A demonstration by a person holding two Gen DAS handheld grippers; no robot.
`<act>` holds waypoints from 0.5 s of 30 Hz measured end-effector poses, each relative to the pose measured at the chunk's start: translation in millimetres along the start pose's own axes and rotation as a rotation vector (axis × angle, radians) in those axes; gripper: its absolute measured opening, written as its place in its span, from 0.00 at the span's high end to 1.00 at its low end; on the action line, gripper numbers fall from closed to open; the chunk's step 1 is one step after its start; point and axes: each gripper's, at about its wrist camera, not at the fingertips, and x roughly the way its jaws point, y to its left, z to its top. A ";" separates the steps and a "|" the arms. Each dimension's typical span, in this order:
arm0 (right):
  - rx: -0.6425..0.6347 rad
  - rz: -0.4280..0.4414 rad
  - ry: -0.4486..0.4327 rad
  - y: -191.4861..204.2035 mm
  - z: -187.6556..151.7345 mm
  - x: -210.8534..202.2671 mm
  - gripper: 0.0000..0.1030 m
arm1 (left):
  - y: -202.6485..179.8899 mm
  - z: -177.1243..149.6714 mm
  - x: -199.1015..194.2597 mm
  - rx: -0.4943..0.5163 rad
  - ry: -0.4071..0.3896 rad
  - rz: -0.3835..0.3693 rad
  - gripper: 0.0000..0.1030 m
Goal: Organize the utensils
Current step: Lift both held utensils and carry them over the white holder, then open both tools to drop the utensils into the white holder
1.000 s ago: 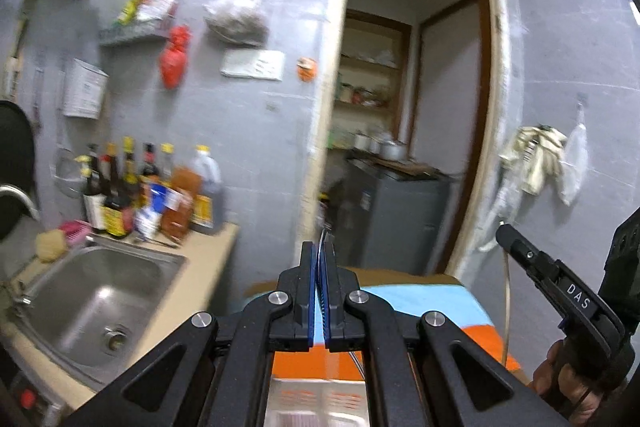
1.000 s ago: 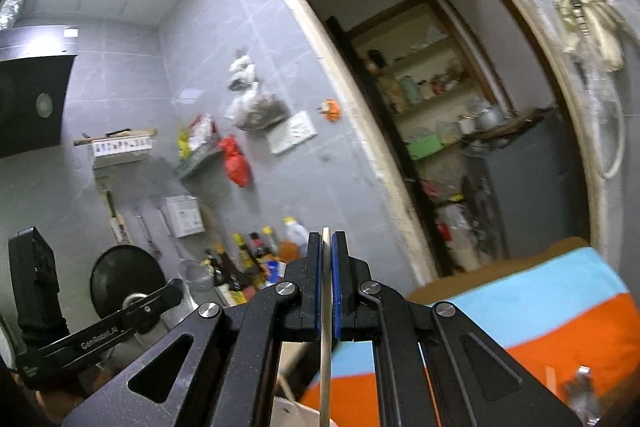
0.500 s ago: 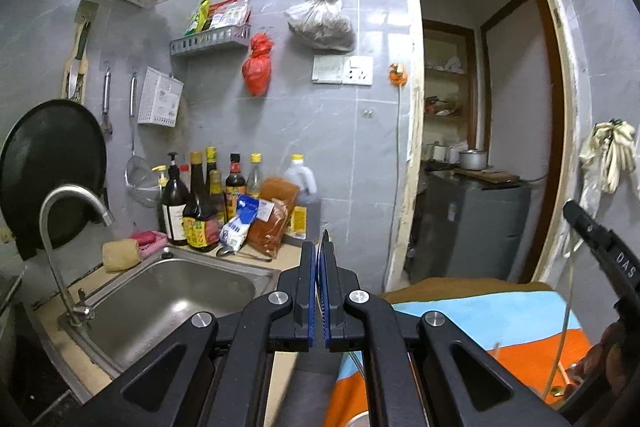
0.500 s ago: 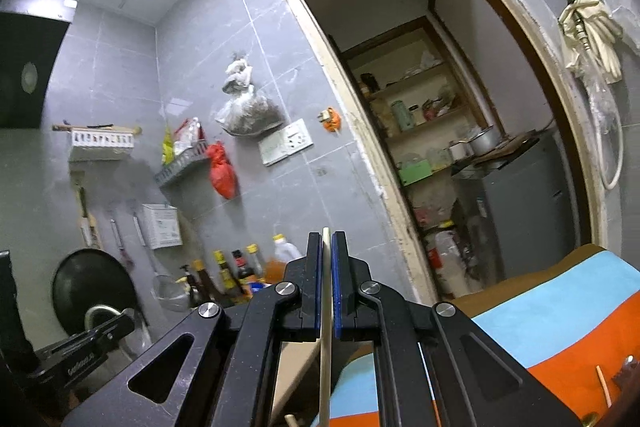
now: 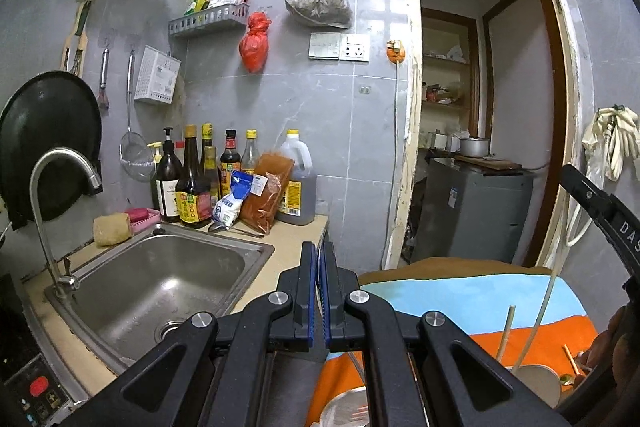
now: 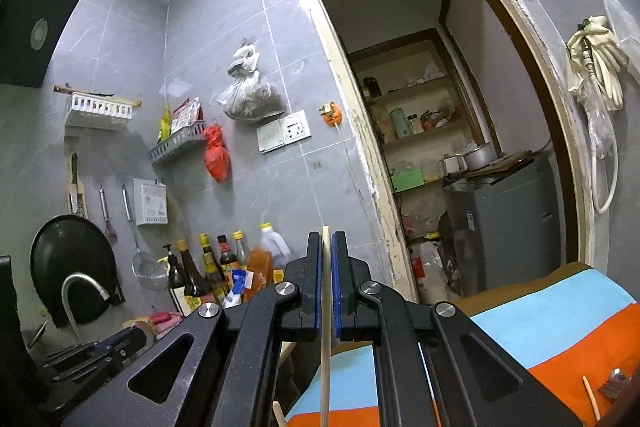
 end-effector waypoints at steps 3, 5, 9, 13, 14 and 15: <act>-0.007 -0.002 0.046 -2.9 -2.1 -0.2 0.96 | -1.2 0.1 -2.0 0.017 -0.012 0.005 0.97; -0.009 -0.006 0.074 -5.0 -4.8 -1.1 0.96 | -2.2 -0.8 -1.6 0.031 -0.011 0.005 0.97; -0.015 0.014 0.134 -9.7 -9.2 -4.6 0.96 | -3.0 -2.2 2.4 0.052 0.042 -0.037 0.96; -0.014 0.032 0.195 -15.9 -14.5 -9.0 0.92 | 2.8 -5.5 8.2 -0.010 0.147 -0.117 0.95; -0.014 0.033 0.202 -16.8 -15.6 -9.9 0.87 | 4.4 -6.7 9.2 -0.029 0.172 -0.135 0.94; -0.010 0.034 0.211 -18.5 -16.2 -11.3 0.79 | 5.8 -7.8 10.6 -0.048 0.198 -0.156 0.93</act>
